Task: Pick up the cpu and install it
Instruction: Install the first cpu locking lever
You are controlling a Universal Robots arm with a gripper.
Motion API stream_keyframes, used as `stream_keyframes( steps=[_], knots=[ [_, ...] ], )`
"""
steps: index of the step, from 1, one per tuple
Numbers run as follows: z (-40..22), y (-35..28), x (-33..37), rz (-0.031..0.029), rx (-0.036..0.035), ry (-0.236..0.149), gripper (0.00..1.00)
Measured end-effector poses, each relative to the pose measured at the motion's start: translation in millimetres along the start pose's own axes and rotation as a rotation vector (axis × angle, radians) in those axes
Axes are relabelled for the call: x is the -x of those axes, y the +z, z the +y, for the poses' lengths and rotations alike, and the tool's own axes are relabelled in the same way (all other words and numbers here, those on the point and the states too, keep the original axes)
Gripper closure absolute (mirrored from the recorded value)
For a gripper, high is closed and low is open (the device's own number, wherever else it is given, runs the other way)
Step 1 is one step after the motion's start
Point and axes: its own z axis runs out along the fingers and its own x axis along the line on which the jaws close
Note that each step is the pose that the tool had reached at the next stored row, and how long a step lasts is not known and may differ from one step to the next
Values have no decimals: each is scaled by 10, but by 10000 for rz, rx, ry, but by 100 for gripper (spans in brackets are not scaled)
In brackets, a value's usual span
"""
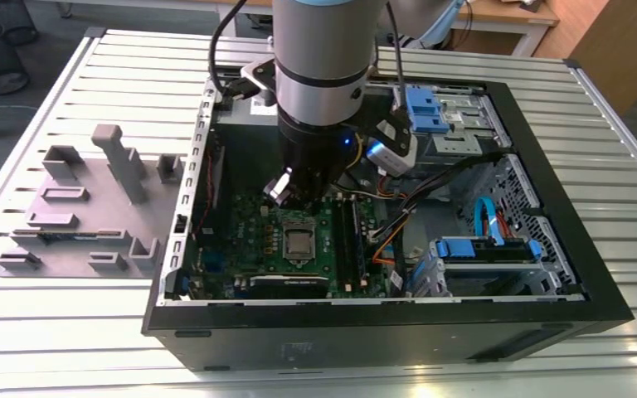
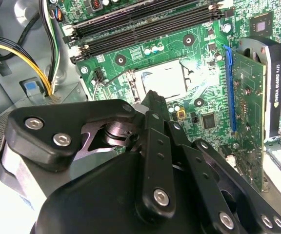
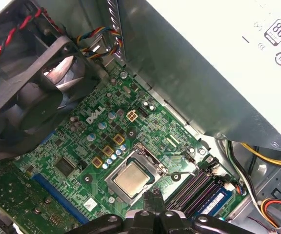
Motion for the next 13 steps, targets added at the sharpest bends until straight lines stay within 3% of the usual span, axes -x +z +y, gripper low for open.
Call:
stream_keyframes(
  steps=[13],
  knots=[
    [55,5,51,-8,9,1,89]
  ],
)
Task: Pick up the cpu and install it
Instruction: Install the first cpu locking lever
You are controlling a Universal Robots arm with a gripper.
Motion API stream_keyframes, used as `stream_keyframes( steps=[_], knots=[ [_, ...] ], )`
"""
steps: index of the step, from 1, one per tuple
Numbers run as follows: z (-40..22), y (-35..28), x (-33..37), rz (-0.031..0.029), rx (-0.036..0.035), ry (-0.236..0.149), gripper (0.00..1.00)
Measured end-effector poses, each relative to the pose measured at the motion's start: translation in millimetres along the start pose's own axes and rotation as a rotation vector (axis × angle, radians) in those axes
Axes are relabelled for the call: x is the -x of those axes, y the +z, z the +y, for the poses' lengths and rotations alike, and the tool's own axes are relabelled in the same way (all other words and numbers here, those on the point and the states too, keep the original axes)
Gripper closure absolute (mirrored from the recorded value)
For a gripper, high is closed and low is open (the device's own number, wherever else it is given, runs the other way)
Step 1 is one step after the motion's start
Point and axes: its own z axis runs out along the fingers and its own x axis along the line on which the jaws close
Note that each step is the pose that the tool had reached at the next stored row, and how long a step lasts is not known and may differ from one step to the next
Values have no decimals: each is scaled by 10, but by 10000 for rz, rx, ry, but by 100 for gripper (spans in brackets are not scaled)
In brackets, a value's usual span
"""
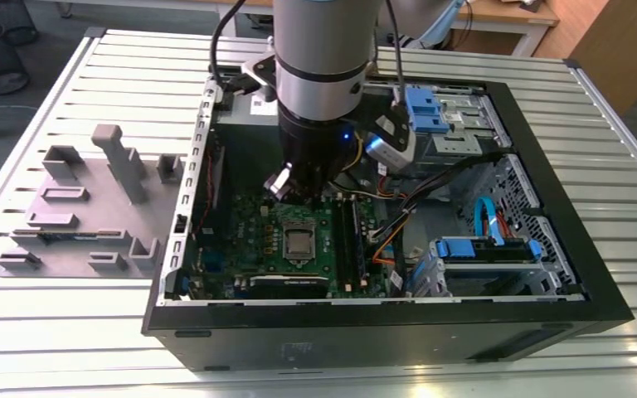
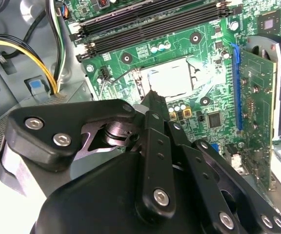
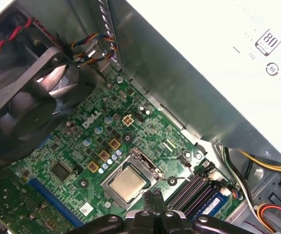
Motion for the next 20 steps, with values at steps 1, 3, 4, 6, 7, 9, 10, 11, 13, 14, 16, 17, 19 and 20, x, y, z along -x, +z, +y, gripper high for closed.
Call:
stream_keyframes(
  steps=[1,3,4,6,7,9,10,11,13,14,16,17,19,20],
  knots=[
    [3,1,4,1,0,0,89],
    [5,3,11,1,0,-1,89],
    [6,5,17,0,1,0,89],
    [8,9,31,0,1,-1,89],
    [8,11,38,0,1,-1,89],
    [10,15,53,0,1,0,89],
    [10,17,61,0,1,-1,89],
    [10,19,67,0,1,-1,89],
    [10,23,83,0,1,-1,89],
    [11,25,92,0,1,-1,89],
    [13,29,111,1,0,0,89],
    [14,32,122,0,0,0,89],
    [22,36,144,0,1,0,89],
    [29,38,157,0,0,0,89]
  ],
)
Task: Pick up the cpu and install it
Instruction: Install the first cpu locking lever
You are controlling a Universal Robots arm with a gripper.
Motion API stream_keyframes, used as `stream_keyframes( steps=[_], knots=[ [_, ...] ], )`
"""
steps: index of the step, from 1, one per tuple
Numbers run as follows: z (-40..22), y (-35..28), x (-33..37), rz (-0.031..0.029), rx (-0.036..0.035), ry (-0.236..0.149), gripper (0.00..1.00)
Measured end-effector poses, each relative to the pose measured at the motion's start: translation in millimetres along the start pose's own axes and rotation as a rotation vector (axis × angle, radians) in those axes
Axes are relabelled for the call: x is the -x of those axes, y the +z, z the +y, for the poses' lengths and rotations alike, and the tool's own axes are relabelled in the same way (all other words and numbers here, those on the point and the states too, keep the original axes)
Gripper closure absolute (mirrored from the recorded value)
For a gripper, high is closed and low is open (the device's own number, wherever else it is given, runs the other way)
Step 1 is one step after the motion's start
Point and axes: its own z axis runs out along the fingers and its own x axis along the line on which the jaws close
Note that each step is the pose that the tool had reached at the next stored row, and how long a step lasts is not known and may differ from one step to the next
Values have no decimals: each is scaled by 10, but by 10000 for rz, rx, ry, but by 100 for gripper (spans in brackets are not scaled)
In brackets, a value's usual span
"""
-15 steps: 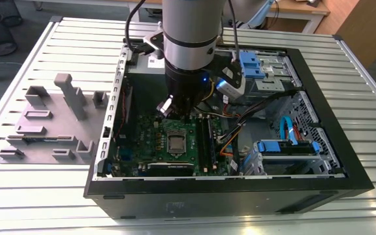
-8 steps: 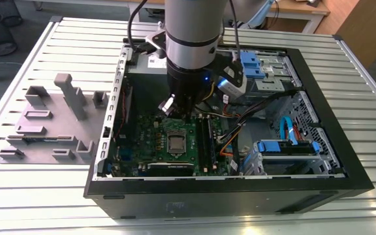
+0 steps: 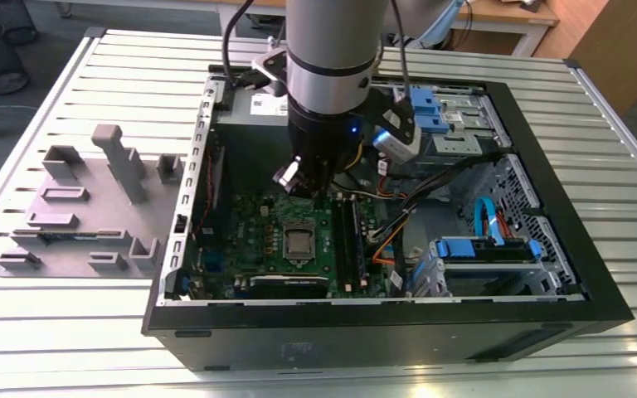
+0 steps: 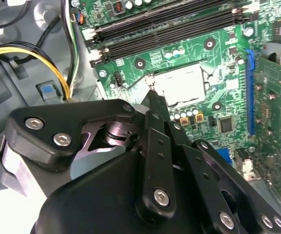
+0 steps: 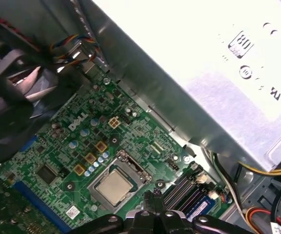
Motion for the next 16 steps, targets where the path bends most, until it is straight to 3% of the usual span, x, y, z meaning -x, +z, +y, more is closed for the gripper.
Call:
stream_keyframes(
  steps=[16],
  knots=[
    [109,31,182,0,0,-2,89]
  ],
)
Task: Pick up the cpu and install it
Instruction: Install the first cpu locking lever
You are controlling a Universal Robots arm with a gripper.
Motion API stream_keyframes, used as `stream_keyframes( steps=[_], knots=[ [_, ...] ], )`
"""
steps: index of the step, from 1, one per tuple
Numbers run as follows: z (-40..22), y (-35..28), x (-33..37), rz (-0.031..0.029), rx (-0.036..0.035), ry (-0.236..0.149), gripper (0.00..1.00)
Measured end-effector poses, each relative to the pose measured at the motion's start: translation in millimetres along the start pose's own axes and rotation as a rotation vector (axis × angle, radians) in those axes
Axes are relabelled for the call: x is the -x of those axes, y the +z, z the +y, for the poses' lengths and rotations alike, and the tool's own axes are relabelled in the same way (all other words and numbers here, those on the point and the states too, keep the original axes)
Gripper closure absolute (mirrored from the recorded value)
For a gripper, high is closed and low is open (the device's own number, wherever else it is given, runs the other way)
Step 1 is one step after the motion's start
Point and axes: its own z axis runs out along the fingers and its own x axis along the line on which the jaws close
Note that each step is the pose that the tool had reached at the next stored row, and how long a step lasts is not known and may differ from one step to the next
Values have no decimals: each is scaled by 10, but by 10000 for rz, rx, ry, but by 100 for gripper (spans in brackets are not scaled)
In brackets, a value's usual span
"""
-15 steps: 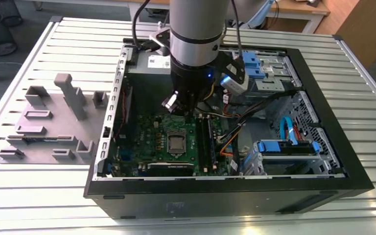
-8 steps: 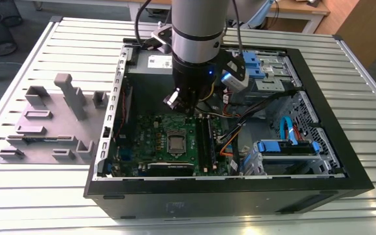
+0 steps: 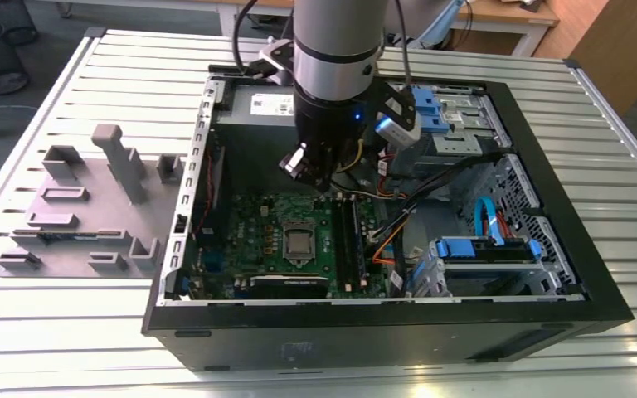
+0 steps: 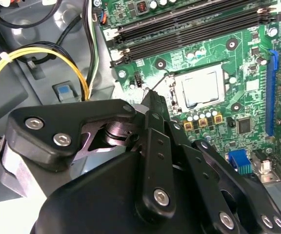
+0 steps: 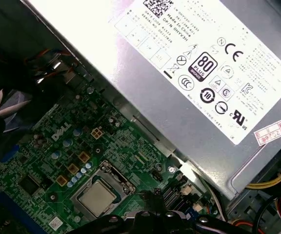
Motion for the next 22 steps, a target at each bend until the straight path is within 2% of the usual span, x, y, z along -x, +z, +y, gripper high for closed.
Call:
stream_keyframes(
  steps=[11,22],
  knots=[
    [24,13,71,-1,0,1,89],
    [73,76,126,0,1,1,89]
  ],
)
